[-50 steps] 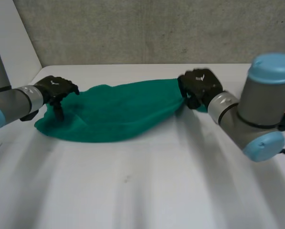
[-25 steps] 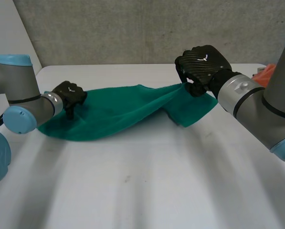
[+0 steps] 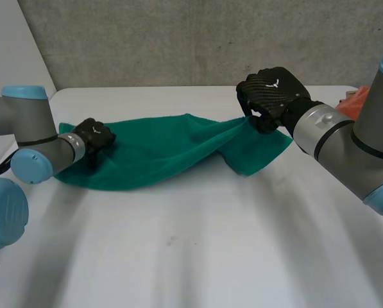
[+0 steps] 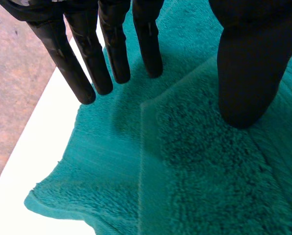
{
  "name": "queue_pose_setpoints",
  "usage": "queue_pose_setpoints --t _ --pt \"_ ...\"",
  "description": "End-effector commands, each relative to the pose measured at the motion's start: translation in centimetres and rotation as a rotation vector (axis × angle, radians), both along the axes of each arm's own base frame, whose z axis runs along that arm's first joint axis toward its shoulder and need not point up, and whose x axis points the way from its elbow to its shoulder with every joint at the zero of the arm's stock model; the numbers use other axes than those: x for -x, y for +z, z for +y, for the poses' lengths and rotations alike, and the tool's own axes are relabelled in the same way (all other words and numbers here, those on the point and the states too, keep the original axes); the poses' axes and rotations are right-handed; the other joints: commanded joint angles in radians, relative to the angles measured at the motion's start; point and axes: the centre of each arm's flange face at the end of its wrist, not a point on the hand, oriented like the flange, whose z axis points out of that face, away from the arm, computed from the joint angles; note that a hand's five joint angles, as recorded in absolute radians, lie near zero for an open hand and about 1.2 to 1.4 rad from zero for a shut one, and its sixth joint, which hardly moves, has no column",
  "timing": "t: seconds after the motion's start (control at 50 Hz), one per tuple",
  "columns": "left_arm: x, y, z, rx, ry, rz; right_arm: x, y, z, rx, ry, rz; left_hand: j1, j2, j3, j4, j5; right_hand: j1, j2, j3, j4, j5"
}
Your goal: Fold the laundry.
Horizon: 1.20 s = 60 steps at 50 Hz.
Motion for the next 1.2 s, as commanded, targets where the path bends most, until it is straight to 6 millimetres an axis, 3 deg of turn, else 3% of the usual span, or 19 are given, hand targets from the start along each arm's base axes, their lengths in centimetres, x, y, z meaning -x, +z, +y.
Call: queue_pose_setpoints --t 0.02,0.14,0.22,0.24,0.32,0.48,0.6,0.68,0.76,0.86,0.94,1.0,1.06,1.2 --pt "-0.1 -0.7 0.1 -0.022 0.005 -0.007 0.3 -0.1 -0.4 0.0 -0.012 0.0 0.146 0.152 0.153 0.149 0.148 0.252 0.217 0.212 0.203 0.222" --pt "-0.1 -0.8 0.1 -0.024 0.007 -0.011 0.3 -0.3 -0.5 -0.006 -0.012 0.002 0.169 0.175 0.176 0.173 0.171 0.252 0.217 0.212 0.203 0.222" --pt "0.0 -0.5 0.2 -0.016 0.009 -0.016 0.2 -0.5 -0.6 -0.01 -0.012 0.006 0.491 0.497 0.498 0.495 0.493 0.252 0.217 0.212 0.203 0.222" --pt "-0.1 -0.2 0.2 -0.011 0.017 -0.02 0.2 -0.6 -0.6 -0.013 -0.012 0.007 0.678 0.684 0.685 0.682 0.68 0.252 0.217 0.212 0.203 0.222" --pt "-0.3 1.0 0.3 0.01 0.062 -0.028 0.2 -0.8 -0.7 -0.015 -0.016 0.01 0.826 0.832 0.833 0.83 0.828 0.252 0.217 0.212 0.203 0.222" --pt "-0.7 3.9 1.2 0.053 0.108 -0.009 0.7 -0.8 -1.3 -0.015 -0.036 0.012 0.827 0.833 0.834 0.83 0.829 0.252 0.217 0.212 0.203 0.222" --pt "-2.1 6.7 2.6 0.053 0.136 0.003 1.3 -0.9 -1.7 -0.01 -0.052 0.031 0.827 0.833 0.834 0.83 0.829 0.252 0.217 0.212 0.203 0.222" --pt "-3.6 8.8 4.1 0.038 0.164 0.038 1.7 -1.6 -1.8 -0.009 -0.058 0.1 0.827 0.833 0.834 0.83 0.829 0.252 0.217 0.212 0.203 0.222" --pt "-5.2 8.8 6.7 -0.069 0.195 0.022 2.8 -2.7 -1.1 -0.045 -0.059 0.276 0.827 0.833 0.834 0.83 0.829 0.252 0.217 0.212 0.203 0.222" --pt "-8.3 9.3 12.8 -0.355 0.167 -0.146 6.5 -4.8 1.6 -0.213 0.005 0.659 0.827 0.833 0.834 0.83 0.829 0.252 0.217 0.212 0.203 0.222" --pt "-9.0 9.9 15.9 -0.457 0.087 -0.151 8.0 -5.6 3.3 -0.268 0.111 0.841 0.827 0.833 0.834 0.83 0.829 0.252 0.217 0.212 0.203 0.222" --pt "-8.7 10.1 16.8 -0.461 0.046 -0.138 7.5 -6.0 3.3 -0.252 0.106 0.825 0.827 0.833 0.834 0.83 0.829 0.252 0.217 0.212 0.203 0.222" --pt "-8.7 9.8 16.6 -0.452 0.038 -0.115 6.7 -6.2 2.7 -0.221 0.061 0.769 0.827 0.833 0.834 0.83 0.829 0.252 0.217 0.212 0.203 0.222" --pt "-8.4 8.2 13.8 -0.438 0.107 -0.11 5.0 -8.6 1.4 -0.22 -0.001 0.72 0.827 0.833 0.834 0.83 0.829 0.252 0.217 0.212 0.203 0.222"
